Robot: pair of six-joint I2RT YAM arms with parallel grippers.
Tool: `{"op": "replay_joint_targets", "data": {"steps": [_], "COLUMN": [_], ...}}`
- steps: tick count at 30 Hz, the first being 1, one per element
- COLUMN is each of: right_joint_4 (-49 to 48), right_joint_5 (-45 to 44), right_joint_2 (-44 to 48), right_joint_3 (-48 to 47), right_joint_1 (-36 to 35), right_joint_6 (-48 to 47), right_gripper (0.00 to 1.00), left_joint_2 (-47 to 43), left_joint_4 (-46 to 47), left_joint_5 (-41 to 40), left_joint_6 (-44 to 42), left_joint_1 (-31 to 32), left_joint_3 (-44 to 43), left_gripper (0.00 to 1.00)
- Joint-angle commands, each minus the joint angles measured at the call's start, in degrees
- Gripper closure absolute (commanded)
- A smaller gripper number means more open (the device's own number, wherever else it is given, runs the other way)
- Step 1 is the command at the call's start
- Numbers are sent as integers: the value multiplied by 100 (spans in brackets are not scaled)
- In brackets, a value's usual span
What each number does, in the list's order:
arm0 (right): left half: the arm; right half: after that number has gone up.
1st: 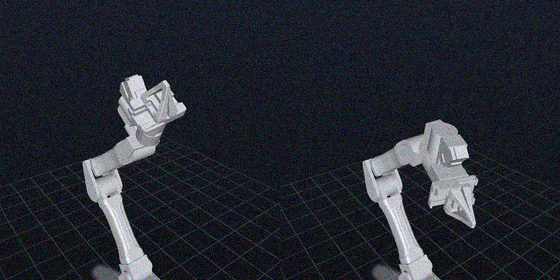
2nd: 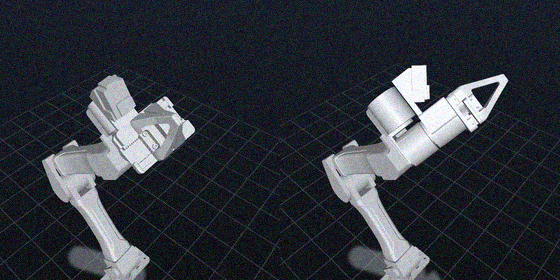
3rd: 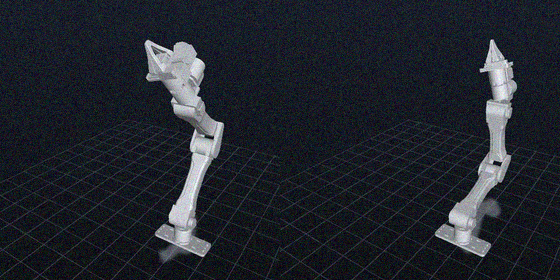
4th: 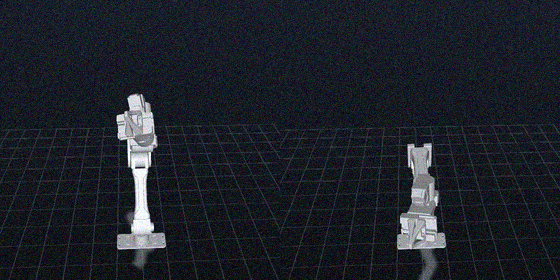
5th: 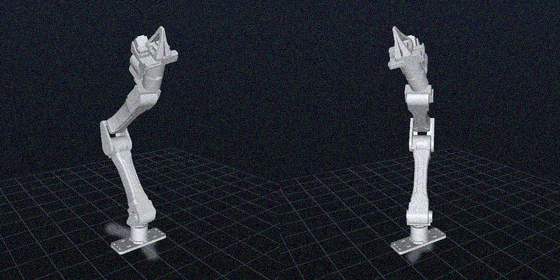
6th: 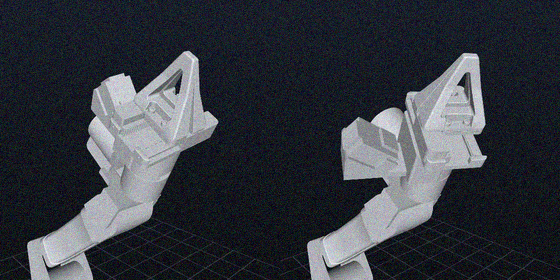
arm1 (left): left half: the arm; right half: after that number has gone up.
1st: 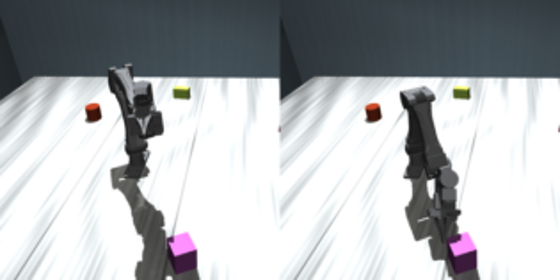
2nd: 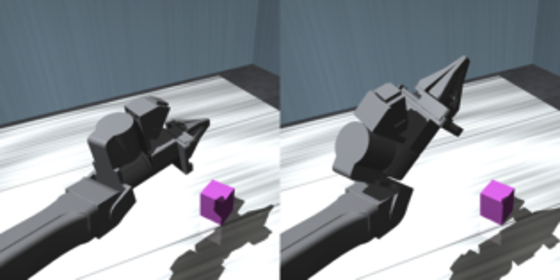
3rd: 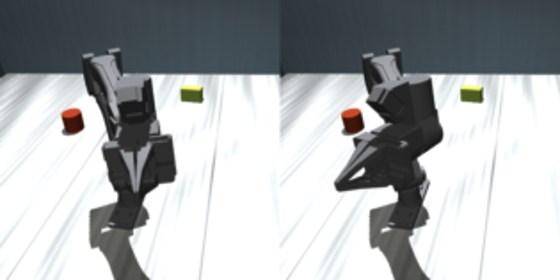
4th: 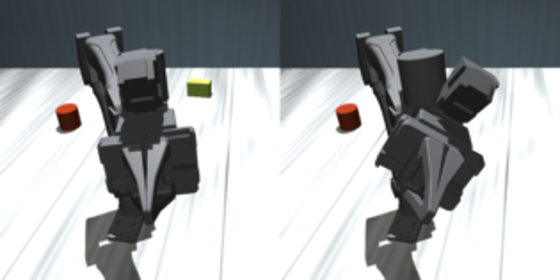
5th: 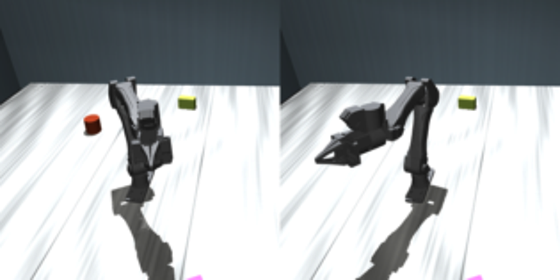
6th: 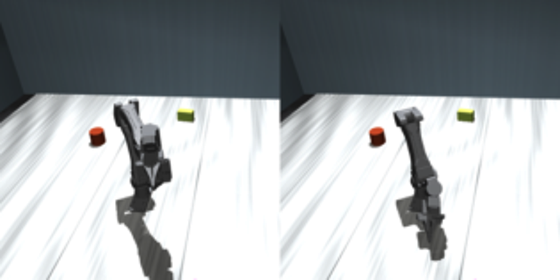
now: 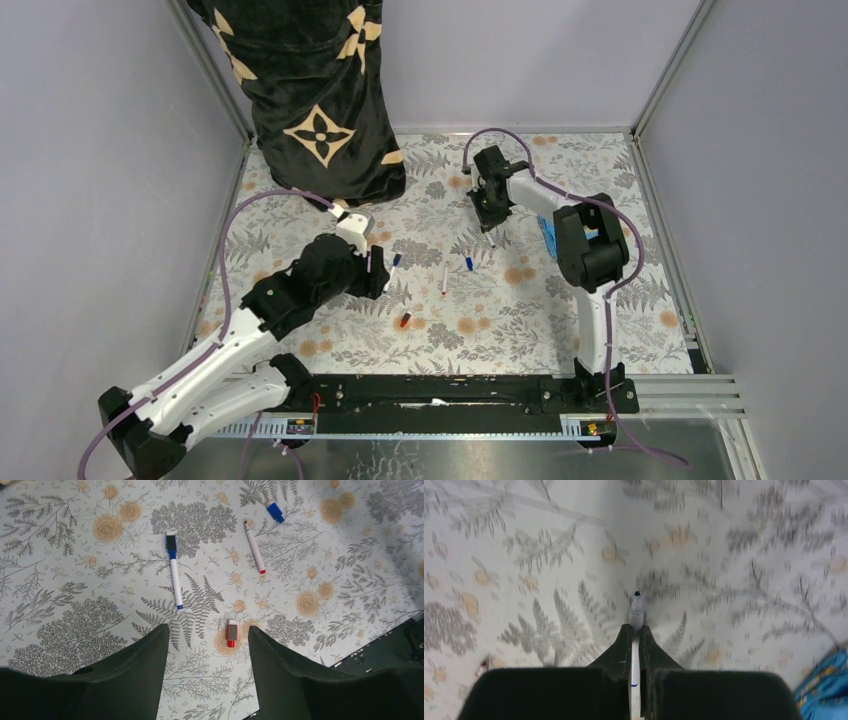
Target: Insert the pens into the pen caps
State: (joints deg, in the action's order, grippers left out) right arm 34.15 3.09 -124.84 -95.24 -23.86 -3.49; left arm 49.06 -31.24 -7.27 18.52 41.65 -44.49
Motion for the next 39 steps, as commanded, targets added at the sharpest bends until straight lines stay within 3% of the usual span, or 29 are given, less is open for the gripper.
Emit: {"op": "replay_joint_targets", "data": {"steps": [1, 8, 13, 19, 27, 39], "right_joint_4": [-745, -2188, -3942, -5231, -6683, -7312], "right_joint_5": [-211, 93, 698, -620, -1858, -1417], "right_joint_2": [1463, 3709, 5402, 6788, 6946, 6620], "right_joint_3": [895, 2862, 4810, 6075, 6487, 6146], "right_joint_1": [-23, -18, -148, -1498, -3054, -3316], "right_joint_6": [299, 1280, 2700, 4116, 4865, 5070], "right_gripper": [100, 100, 100, 100, 100, 100], "left_joint_2": [-528, -884, -875, -623, -344, -233], "left_joint_4": [420, 973, 1644, 2069, 2507, 2522], "left_joint_5": [46, 667, 1109, 1489, 1786, 1883], "left_joint_6": [12, 396, 782, 956, 1067, 968], "left_joint_1": [63, 63, 58, 70, 224, 278], "left_joint_3": [111, 174, 144, 71, 203, 274], "left_gripper": [34, 32, 32, 31, 31, 31]}}
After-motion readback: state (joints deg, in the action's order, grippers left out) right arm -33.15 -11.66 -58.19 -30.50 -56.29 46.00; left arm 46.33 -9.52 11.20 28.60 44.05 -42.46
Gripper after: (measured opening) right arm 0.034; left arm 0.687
